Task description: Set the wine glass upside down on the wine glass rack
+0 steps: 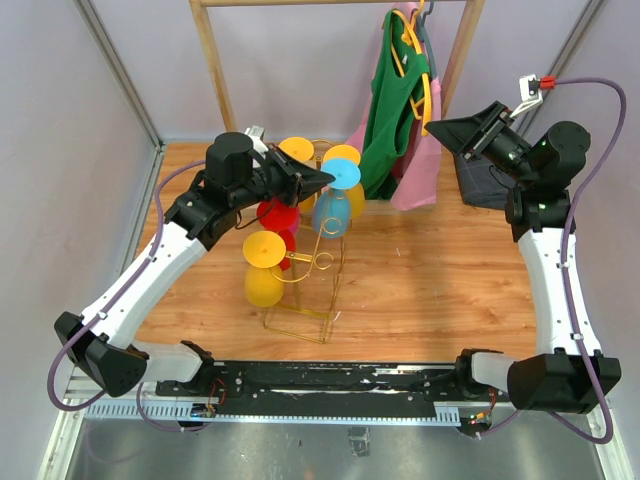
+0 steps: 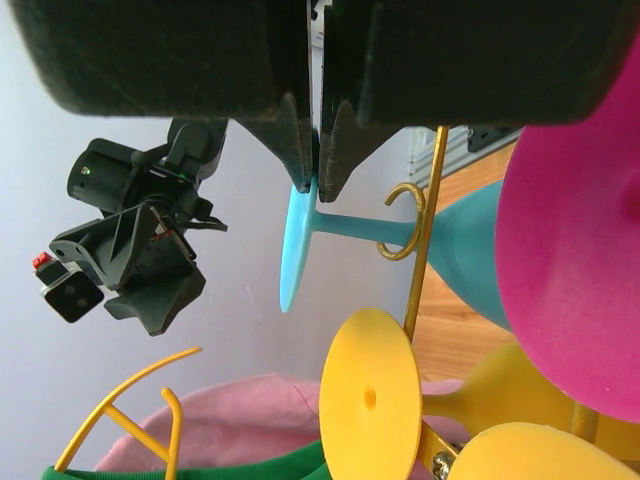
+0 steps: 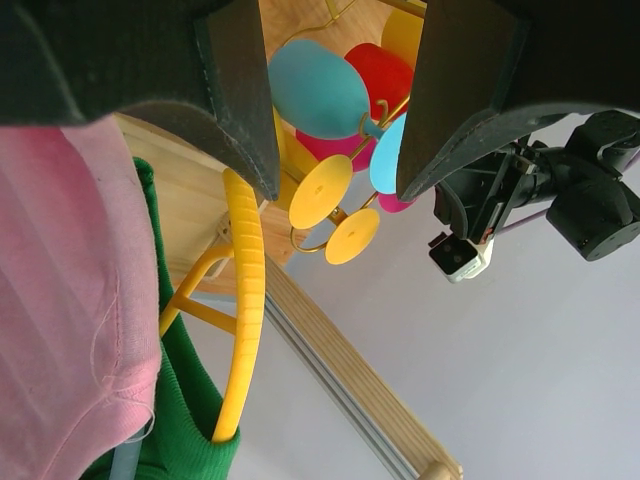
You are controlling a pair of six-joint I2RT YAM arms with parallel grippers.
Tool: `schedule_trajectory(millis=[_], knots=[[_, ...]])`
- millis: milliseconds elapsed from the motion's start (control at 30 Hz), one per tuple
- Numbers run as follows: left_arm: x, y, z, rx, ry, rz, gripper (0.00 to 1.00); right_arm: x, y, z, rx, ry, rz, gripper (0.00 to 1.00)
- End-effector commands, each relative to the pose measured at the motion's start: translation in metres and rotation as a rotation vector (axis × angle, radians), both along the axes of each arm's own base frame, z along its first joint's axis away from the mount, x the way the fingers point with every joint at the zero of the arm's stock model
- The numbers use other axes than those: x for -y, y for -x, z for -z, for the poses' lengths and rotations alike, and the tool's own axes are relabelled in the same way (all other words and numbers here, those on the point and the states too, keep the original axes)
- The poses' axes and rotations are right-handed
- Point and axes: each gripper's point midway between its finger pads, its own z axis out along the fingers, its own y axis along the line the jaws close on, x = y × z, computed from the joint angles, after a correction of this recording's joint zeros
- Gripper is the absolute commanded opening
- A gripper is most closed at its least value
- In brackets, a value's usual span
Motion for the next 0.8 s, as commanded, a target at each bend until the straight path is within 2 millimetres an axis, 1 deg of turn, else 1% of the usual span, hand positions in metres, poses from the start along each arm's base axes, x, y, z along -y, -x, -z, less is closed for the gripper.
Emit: schedule_trajectory(millis=[0,333,433,600,767], knots=[[-0.005,-0.005,-0.012,0.048,0.000,-0.020,0.00,0.005,0.002,-0.006,0.037,0.003,0.002,0.51],[-0.021,-0.005,0.000,0.031,-0.021,-0.058,0.00,0.005,0.002,-0.009,0.040,-0.002,0.001,0.51],[-0.021,-0.004,0.004,0.025,-0.019,-0.051,0.01,0.005,0.002,-0.010,0.041,-0.004,-0.001,0.51],[-0.019,-0.003,0.003,0.030,-0.010,-0.039,0.06,0.004,0.002,-0.009,0.038,-0.005,-0.001,0.51],[-0.018,-0.002,0.001,0.030,-0.002,-0.032,0.06,0.004,0.003,-0.008,0.037,-0.005,-0.003,0.51]])
